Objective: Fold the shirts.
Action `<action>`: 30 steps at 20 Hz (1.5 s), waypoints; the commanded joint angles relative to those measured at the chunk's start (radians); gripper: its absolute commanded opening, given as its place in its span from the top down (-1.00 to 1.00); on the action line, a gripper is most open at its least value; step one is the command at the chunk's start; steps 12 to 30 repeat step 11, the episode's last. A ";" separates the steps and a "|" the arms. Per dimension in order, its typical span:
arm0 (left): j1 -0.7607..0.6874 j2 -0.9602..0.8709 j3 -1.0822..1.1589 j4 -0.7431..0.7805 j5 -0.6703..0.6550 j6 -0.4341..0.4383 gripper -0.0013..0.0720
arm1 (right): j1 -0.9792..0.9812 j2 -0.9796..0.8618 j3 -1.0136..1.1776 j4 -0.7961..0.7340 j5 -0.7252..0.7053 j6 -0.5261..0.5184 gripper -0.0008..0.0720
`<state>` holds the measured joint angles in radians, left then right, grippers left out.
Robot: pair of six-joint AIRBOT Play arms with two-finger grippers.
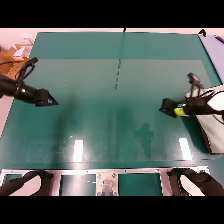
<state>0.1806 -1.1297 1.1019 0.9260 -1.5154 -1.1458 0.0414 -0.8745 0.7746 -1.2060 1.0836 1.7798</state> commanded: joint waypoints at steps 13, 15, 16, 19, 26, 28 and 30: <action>-0.005 0.114 -0.101 0.008 0.076 -0.006 0.88 | 0.154 0.016 -0.058 0.003 -0.078 0.023 0.93; -0.005 0.114 -0.101 0.008 0.076 -0.006 0.88 | 0.154 0.016 -0.058 0.003 -0.078 0.023 0.93; -0.005 0.114 -0.101 0.008 0.076 -0.006 0.88 | 0.154 0.016 -0.058 0.003 -0.078 0.023 0.93; -0.005 0.114 -0.101 0.008 0.076 -0.006 0.88 | 0.154 0.016 -0.058 0.003 -0.078 0.023 0.93; -0.005 0.114 -0.101 0.008 0.076 -0.006 0.88 | 0.154 0.016 -0.058 0.003 -0.078 0.023 0.93; -0.005 0.114 -0.101 0.008 0.076 -0.006 0.88 | 0.154 0.016 -0.058 0.003 -0.078 0.023 0.93; -0.005 0.114 -0.101 0.008 0.076 -0.006 0.88 | 0.154 0.016 -0.058 0.003 -0.078 0.023 0.93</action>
